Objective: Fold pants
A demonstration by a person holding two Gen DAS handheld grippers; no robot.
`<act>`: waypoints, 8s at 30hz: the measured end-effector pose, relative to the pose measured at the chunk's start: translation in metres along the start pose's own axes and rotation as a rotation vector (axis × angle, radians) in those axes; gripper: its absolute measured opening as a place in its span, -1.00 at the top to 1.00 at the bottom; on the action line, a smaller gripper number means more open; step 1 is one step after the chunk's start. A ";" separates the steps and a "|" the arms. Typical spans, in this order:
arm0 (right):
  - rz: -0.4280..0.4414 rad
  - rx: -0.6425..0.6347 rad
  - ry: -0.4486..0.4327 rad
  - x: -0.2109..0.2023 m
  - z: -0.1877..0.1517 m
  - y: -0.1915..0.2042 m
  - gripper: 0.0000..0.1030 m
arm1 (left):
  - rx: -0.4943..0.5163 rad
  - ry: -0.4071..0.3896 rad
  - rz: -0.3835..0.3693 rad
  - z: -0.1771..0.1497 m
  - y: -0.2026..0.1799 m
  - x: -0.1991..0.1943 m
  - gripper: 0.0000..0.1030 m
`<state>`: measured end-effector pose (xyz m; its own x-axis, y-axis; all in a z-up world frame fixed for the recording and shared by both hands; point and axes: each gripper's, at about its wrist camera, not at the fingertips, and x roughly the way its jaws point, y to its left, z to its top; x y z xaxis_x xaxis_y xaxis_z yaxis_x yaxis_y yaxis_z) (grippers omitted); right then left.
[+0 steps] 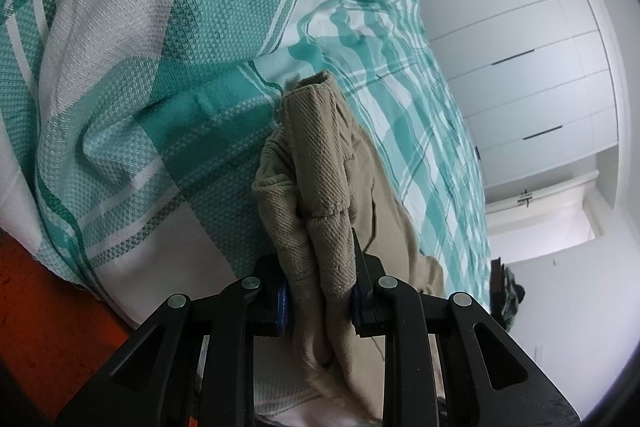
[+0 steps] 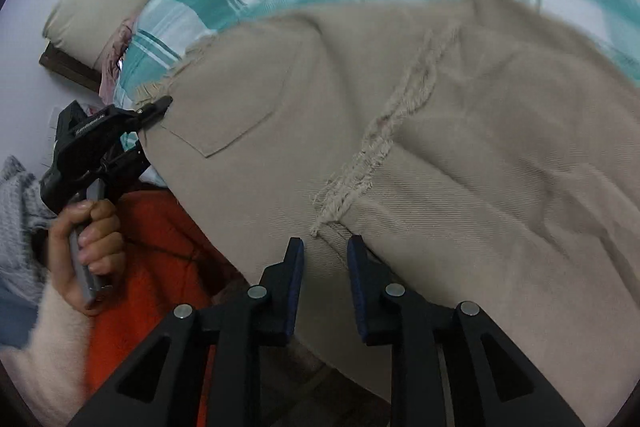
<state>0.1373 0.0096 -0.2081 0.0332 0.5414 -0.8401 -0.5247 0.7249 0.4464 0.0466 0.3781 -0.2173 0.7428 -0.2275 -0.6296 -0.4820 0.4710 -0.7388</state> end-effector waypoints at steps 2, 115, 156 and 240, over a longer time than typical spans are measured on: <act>-0.005 -0.012 -0.064 -0.014 -0.002 0.009 0.55 | 0.004 0.000 0.001 0.000 0.000 0.000 0.58; -0.285 0.002 -0.484 -0.216 -0.085 -0.120 0.50 | 1.178 0.319 0.136 -0.245 -0.232 0.060 -0.53; -0.411 0.008 -0.329 -0.144 -0.106 -0.127 0.47 | 1.084 0.235 0.365 -0.251 -0.219 0.130 -0.94; -0.502 -0.063 -0.337 -0.136 -0.108 -0.115 0.46 | 1.003 0.248 0.268 -0.249 -0.196 0.134 -0.99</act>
<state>0.1010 -0.1938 -0.1784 0.5519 0.2521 -0.7949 -0.4236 0.9058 -0.0068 0.1242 0.0430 -0.2170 0.4996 -0.1260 -0.8570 0.0709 0.9920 -0.1045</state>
